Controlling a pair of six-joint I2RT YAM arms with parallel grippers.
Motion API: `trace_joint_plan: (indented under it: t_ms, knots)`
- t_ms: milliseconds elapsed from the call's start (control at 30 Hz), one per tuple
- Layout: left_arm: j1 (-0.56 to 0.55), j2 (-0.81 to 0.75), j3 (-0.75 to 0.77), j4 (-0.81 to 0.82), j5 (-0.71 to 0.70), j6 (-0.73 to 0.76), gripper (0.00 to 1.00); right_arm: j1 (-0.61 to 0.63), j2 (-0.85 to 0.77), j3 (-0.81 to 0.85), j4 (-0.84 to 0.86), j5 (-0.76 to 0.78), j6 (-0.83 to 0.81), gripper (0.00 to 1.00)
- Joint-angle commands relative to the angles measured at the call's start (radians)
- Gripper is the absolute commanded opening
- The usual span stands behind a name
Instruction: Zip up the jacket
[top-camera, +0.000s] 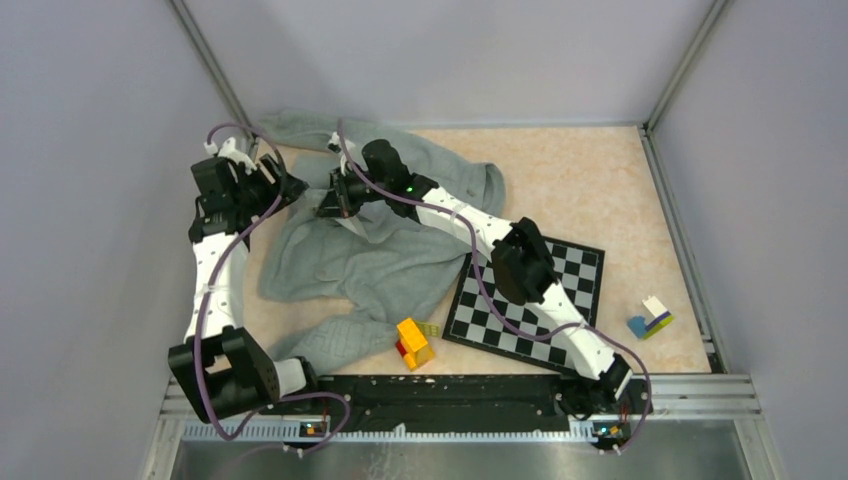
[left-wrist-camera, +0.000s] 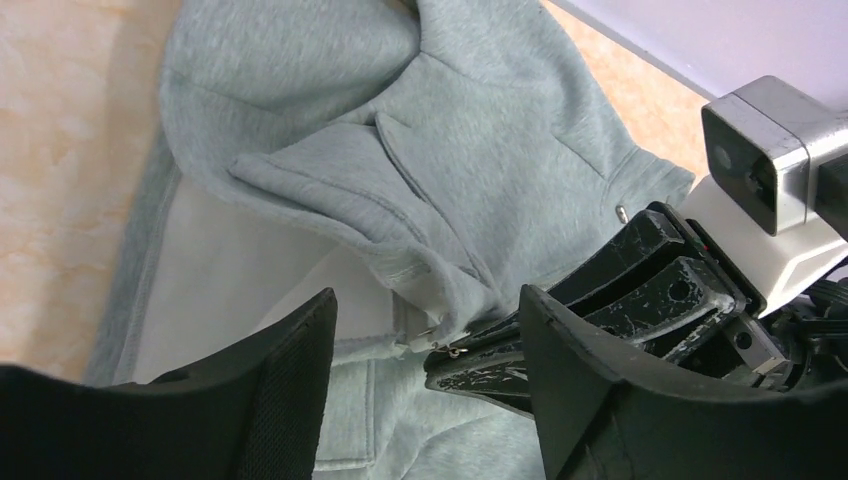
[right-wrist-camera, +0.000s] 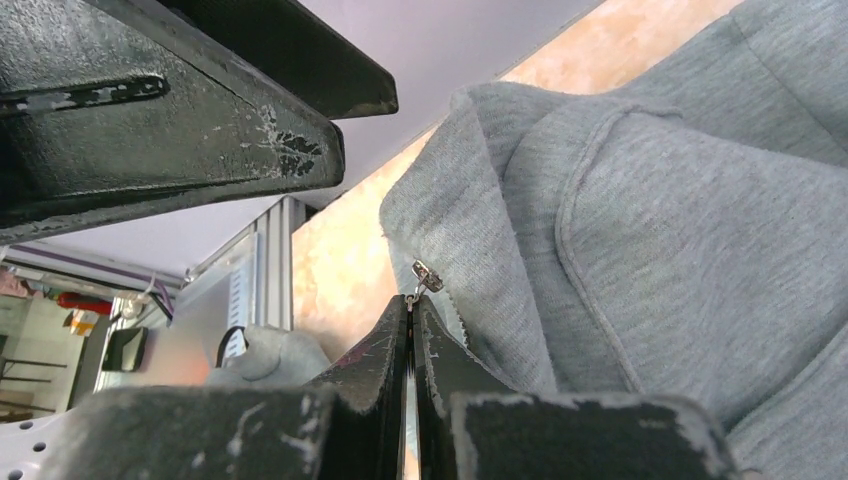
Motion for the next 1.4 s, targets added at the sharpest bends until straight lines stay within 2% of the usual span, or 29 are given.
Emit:
trace_joint_plan:
  t_ms: [0, 200, 433, 533, 633, 800, 833, 1000, 1233, 1367]
  knots:
    - [-0.013, 0.002, -0.020, 0.040, 0.034, 0.031, 0.66, 0.005, -0.013, 0.014, 0.026, -0.013, -0.015, 0.00]
    - [-0.042, 0.031, -0.031, 0.050, 0.052, 0.026, 0.54, 0.005, -0.016, 0.011, 0.025, -0.009, -0.018, 0.00]
    - [-0.076, 0.045, -0.035, 0.053, 0.051, 0.045, 0.58, 0.005, -0.016, 0.007, 0.031, -0.006, -0.015, 0.00]
    - [-0.081, 0.055, -0.032, 0.041, 0.030, 0.050, 0.53, 0.005, -0.014, 0.008, 0.039, -0.005, -0.008, 0.00]
    - [-0.081, 0.070, -0.029, 0.048, 0.021, 0.049, 0.42, 0.006, -0.014, 0.011, 0.038, 0.001, -0.006, 0.00]
    - [-0.079, 0.133, 0.049, -0.019, -0.100, 0.123, 0.04, 0.003, 0.012, 0.072, -0.030, 0.023, -0.031, 0.00]
    - [-0.079, 0.146, 0.068, -0.031, -0.138, 0.143, 0.00, 0.001, 0.019, 0.087, -0.052, 0.029, -0.044, 0.00]
    - [-0.077, 0.196, 0.133, -0.004, -0.365, 0.190, 0.00, -0.032, 0.054, 0.101, -0.048, 0.014, -0.064, 0.00]
    - [-0.061, 0.192, 0.118, 0.126, -0.425, 0.219, 0.00, -0.046, 0.156, 0.213, -0.121, 0.027, -0.186, 0.00]
    - [-0.024, 0.161, 0.091, 0.191, -0.463, 0.246, 0.00, -0.060, 0.131, 0.176, -0.201, 0.066, -0.308, 0.00]
